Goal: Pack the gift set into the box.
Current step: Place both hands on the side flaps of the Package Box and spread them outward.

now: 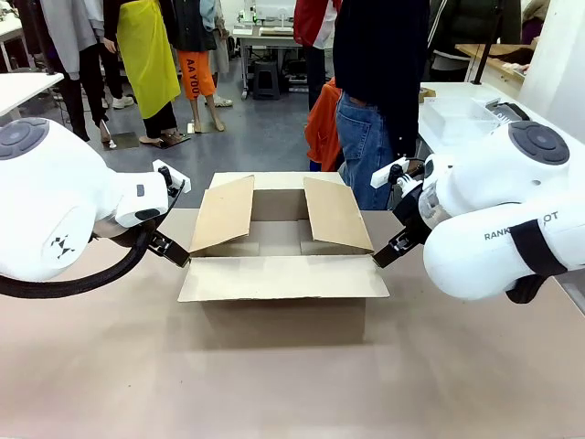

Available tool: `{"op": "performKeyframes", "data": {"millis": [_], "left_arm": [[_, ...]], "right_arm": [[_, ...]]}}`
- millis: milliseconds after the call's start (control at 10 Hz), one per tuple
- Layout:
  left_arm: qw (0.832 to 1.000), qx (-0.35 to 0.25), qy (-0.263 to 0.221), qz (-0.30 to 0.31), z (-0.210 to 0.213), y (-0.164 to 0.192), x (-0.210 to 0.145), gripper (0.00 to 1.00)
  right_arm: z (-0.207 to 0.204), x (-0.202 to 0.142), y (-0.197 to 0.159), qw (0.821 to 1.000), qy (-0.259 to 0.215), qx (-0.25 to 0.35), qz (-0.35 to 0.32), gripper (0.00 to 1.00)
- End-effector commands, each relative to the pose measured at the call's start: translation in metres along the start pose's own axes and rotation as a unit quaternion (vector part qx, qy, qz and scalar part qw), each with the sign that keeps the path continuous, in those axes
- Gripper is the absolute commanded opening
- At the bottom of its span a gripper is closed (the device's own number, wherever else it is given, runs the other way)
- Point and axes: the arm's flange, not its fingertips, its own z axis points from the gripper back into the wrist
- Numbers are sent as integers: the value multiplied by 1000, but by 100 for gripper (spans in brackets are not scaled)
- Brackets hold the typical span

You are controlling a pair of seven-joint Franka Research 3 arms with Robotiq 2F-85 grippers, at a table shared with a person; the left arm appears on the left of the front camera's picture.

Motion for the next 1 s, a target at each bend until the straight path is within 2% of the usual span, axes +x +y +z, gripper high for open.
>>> {"op": "performKeyframes", "data": {"millis": [0,100,200,300,400,500,700,800,900], "left_arm": [[1000,0,-1,0,0,0,0,100],[1000,0,-1,0,0,0,0,100],[1000,0,0,0,0,0,0,100],[1000,10,30,-3,16,6,-7,100],[999,-22,43,1,42,14,-17,100],[997,-57,33,34,69,23,-25,100],[985,-72,9,159,128,49,-45,100],[965,-96,-20,242,163,70,-59,100],[940,-144,-61,305,190,97,-82,100]], "right_arm": [[0,0,0,1000,0,0,0,100],[0,0,0,1000,0,0,0,100],[12,1,-3,999,23,-39,4,100],[28,1,-10,998,27,-49,-12,100],[49,-4,-17,998,36,-47,-25,100],[73,-12,-27,997,40,-40,-49,100],[129,-32,-49,987,3,3,-160,100],[162,-48,-67,969,-35,48,-238,100],[192,-68,-88,937,-70,103,-326,100]]}}
